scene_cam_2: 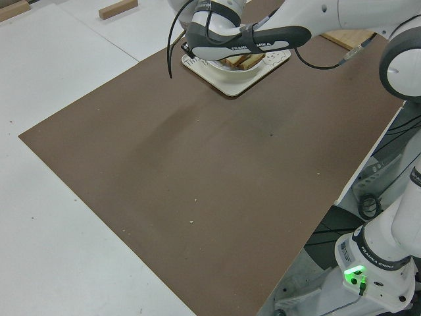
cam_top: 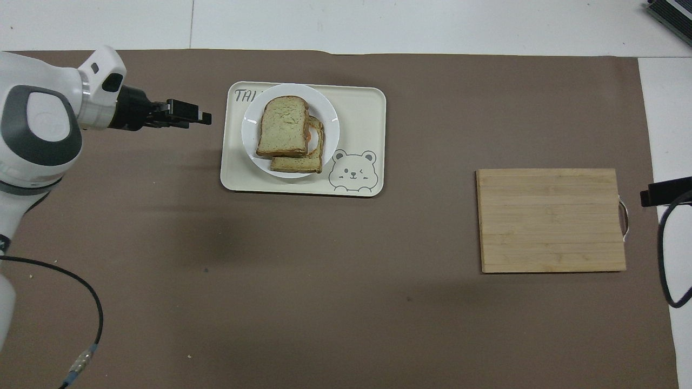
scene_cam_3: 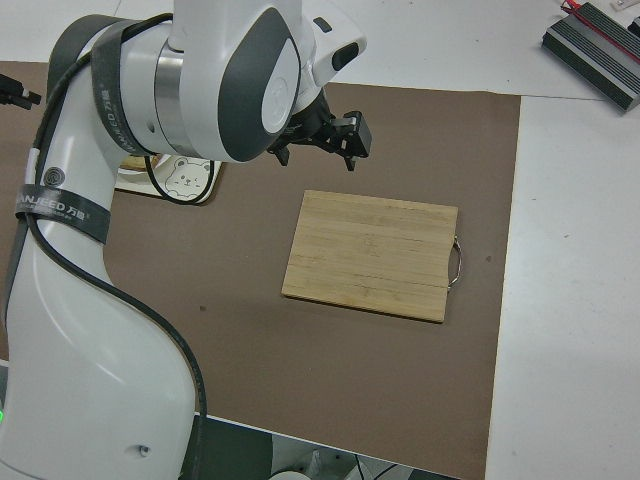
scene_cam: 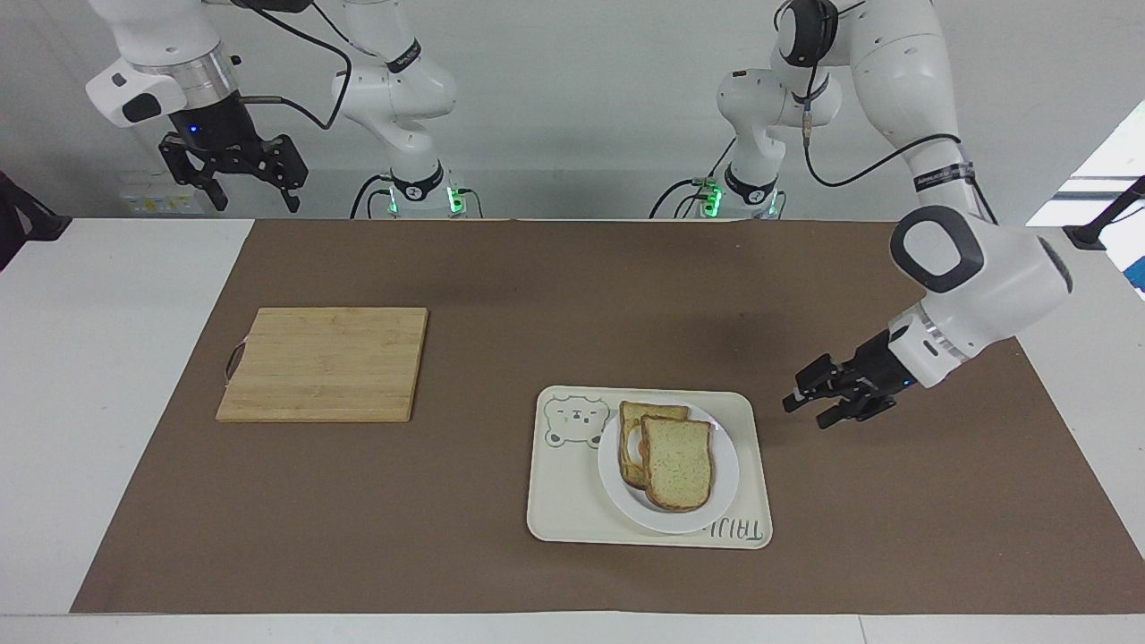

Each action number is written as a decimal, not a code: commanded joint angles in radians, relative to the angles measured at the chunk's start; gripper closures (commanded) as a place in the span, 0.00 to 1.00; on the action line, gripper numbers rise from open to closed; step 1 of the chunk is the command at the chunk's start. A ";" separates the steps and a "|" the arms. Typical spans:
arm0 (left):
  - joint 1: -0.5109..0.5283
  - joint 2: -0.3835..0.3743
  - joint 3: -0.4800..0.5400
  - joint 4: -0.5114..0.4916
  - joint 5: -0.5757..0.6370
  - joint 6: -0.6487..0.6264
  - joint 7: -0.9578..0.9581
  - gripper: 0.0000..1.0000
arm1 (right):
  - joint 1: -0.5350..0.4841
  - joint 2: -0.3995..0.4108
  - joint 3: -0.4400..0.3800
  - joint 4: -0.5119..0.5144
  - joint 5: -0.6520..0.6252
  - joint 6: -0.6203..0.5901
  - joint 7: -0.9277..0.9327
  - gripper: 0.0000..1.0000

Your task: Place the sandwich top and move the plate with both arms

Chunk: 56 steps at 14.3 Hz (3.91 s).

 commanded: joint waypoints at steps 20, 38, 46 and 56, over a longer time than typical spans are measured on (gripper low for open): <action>0.001 -0.307 0.063 0.373 0.592 -0.636 -0.059 0.00 | -0.005 -0.014 0.005 -0.012 0.004 -0.009 -0.017 0.00; -0.016 -0.449 0.049 0.247 0.632 -0.711 -0.145 0.00 | -0.005 -0.014 0.005 -0.012 0.004 -0.009 -0.017 0.00; -0.014 -0.458 0.042 0.239 0.617 -0.694 -0.162 0.00 | -0.005 -0.014 0.005 -0.012 0.004 -0.009 -0.017 0.00; 0.116 -0.458 -0.094 0.241 0.618 -0.700 -0.203 0.00 | -0.005 -0.014 0.005 -0.012 0.004 -0.009 -0.017 0.00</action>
